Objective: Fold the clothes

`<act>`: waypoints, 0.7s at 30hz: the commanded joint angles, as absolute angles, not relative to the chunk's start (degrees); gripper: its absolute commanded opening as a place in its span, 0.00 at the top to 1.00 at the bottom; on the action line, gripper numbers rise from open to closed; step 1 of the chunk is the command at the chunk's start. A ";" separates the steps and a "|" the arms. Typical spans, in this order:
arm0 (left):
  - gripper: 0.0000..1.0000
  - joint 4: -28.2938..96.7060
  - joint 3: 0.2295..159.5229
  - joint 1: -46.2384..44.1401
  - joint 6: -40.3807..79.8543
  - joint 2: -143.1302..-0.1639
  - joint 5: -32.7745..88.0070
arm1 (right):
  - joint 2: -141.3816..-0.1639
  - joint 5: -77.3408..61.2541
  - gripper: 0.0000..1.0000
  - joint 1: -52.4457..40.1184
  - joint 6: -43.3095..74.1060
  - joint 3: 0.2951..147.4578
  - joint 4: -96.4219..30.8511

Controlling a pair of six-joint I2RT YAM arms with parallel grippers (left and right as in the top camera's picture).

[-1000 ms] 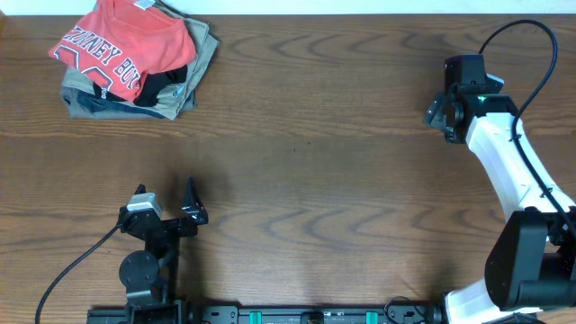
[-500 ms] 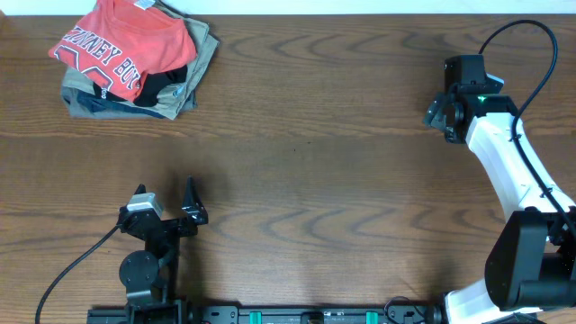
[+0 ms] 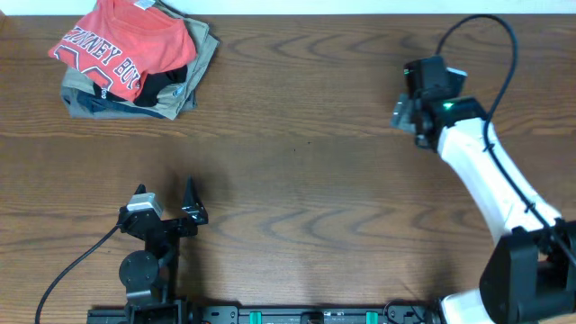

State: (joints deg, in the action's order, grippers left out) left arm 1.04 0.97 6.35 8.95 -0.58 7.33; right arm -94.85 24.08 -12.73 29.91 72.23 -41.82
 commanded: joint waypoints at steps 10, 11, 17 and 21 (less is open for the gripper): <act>0.02 3.36 0.23 6.68 8.16 -0.23 8.51 | -85.54 25.04 0.01 -21.98 29.52 72.20 -41.82; 0.03 3.36 0.23 6.68 8.16 -0.23 8.51 | -84.90 25.02 0.01 -22.02 29.52 72.20 -41.82; 0.02 3.36 0.23 6.68 8.16 -0.23 8.51 | -80.25 25.02 0.01 -22.04 29.54 72.20 -41.85; 0.02 3.36 0.23 6.68 8.16 -0.23 8.51 | -75.48 25.02 0.01 -22.04 29.52 72.18 -41.85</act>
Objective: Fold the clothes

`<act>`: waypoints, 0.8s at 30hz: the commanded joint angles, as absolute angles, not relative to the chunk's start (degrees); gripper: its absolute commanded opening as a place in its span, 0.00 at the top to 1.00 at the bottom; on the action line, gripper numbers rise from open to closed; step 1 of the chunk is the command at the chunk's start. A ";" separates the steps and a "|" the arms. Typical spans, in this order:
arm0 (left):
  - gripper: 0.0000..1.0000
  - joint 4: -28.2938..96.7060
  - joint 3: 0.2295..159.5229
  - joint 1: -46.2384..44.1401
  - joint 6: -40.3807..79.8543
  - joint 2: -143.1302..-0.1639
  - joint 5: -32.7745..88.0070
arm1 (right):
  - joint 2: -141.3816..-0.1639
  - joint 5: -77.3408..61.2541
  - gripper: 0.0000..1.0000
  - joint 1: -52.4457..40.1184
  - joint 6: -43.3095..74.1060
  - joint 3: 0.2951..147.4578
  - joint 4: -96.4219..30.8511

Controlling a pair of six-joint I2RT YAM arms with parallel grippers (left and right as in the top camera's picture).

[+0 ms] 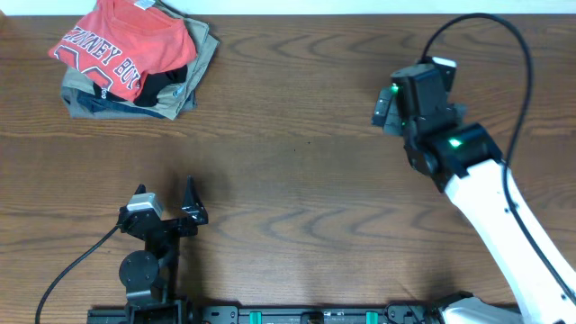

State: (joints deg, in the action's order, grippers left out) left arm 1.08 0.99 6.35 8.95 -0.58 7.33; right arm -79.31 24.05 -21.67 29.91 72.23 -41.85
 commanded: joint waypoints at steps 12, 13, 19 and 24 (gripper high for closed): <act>0.02 3.36 0.23 6.68 8.16 -0.23 8.51 | -61.04 25.04 0.01 -21.91 29.52 72.18 -41.87; 0.02 3.36 0.23 6.68 8.16 -0.23 8.51 | -59.79 25.02 0.01 -21.69 29.52 72.18 -41.89; 0.02 3.36 0.23 6.68 8.16 -0.23 8.51 | -53.21 25.06 0.01 -17.85 29.52 72.14 -42.74; 0.02 3.36 0.23 6.68 8.16 -0.23 8.51 | -48.18 27.59 0.01 -13.80 29.52 70.67 -44.03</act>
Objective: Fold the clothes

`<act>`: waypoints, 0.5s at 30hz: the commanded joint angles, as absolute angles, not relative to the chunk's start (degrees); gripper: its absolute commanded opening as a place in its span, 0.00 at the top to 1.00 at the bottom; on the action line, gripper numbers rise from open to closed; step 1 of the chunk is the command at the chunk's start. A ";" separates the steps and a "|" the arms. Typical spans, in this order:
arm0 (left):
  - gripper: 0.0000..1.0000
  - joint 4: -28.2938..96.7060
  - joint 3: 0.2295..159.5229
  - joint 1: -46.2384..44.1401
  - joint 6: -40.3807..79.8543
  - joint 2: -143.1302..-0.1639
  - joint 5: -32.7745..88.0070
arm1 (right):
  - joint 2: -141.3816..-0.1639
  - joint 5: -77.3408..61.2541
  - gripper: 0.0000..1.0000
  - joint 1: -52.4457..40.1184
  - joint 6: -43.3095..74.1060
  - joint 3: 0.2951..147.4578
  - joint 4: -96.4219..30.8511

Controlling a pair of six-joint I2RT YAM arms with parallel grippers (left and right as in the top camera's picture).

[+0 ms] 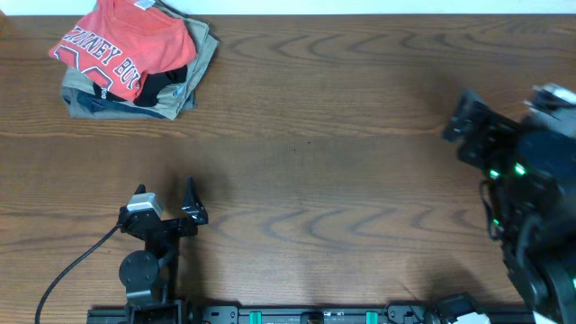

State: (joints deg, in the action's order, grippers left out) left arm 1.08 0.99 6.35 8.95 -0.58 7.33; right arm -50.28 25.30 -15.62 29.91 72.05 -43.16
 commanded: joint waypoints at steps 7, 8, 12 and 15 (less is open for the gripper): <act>0.02 3.36 0.23 6.68 8.16 -0.23 8.51 | -38.28 28.01 0.01 -11.03 29.63 61.95 -46.00; 0.02 3.36 0.23 6.68 8.16 -0.23 8.51 | -36.45 27.64 0.01 -10.68 30.04 59.86 -45.60; 0.02 3.36 0.23 6.68 8.16 -0.23 8.51 | -27.83 26.74 0.01 -9.56 29.93 49.23 -43.00; 0.02 3.36 0.23 6.68 8.16 -0.23 8.51 | -21.80 26.35 0.01 -9.50 29.93 41.36 -40.56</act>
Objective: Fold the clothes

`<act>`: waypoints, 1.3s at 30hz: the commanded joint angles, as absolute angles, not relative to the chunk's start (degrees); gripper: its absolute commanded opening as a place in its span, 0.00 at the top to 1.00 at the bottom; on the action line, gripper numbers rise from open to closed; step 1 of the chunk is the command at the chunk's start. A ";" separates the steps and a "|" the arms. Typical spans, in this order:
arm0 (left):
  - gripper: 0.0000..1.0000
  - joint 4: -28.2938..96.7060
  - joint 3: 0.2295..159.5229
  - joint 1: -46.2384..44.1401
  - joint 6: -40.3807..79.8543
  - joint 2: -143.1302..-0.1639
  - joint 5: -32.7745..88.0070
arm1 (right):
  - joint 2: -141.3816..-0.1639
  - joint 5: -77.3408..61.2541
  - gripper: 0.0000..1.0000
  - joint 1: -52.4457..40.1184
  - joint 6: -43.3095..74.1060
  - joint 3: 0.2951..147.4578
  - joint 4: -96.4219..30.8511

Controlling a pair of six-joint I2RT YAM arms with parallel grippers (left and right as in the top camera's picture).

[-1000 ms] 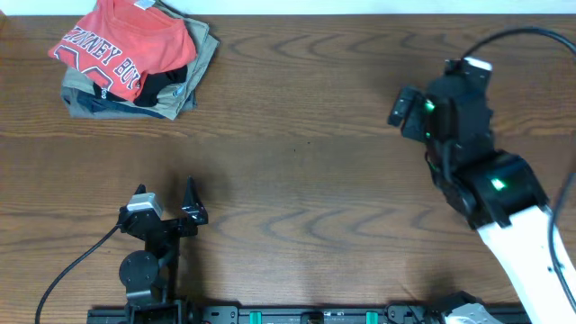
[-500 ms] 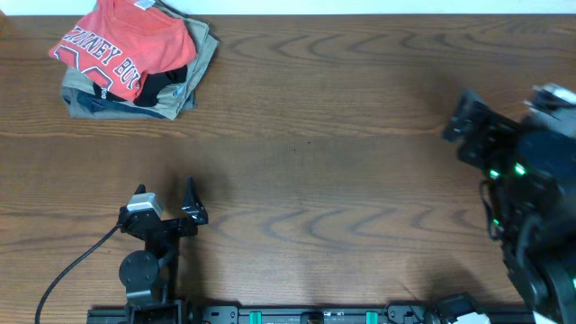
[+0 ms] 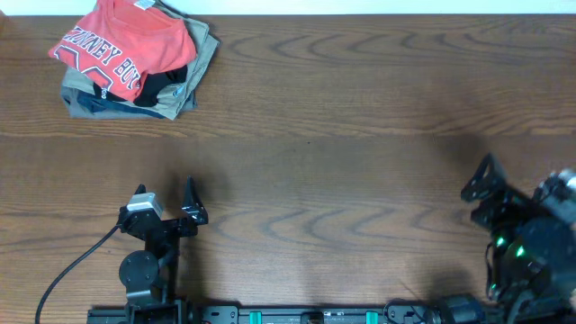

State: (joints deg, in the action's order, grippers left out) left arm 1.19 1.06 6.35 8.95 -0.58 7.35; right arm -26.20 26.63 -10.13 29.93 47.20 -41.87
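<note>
A stack of folded clothes [image 3: 135, 63] lies at the table's far left corner, a red shirt with white lettering [image 3: 121, 40] on top and khaki, black and denim pieces under it. My left gripper [image 3: 166, 196] rests near the front edge at the left, fingers spread, open and empty, well in front of the stack. My right gripper [image 3: 484, 187] is drawn back to the front right corner, blurred, far from the clothes; nothing shows in it, and I cannot make out how its jaws stand.
The brown wooden table [image 3: 315, 135] fills the view. A black cable [image 3: 72, 265] runs from the left arm's base toward the front left. The right arm's body [image 3: 531, 252] fills the front right corner.
My right arm has pulled back from the right edge at mid-table to the front right corner. The left arm and the stack of clothes have not moved.
My right gripper hung over the far right of the table, away from the stack. It then stood slightly nearer the middle, then at the right edge, and now sits low at the front right. The left arm and folded stack stayed put throughout.
</note>
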 commanded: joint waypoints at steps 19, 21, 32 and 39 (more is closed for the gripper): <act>0.02 3.36 0.23 6.68 8.16 -0.23 8.51 | -0.30 10.02 0.01 -6.48 17.08 6.98 -8.62; 0.02 3.36 0.23 6.68 8.16 -0.23 8.51 | -0.27 10.02 0.01 -5.43 17.08 5.85 -7.64; 0.02 3.36 0.23 6.68 8.16 -0.23 8.51 | -0.27 4.49 0.01 -1.78 8.16 0.30 1.34; 0.02 3.36 0.23 6.68 8.16 -0.23 8.51 | -0.27 -0.49 0.01 -1.78 0.30 0.30 -1.63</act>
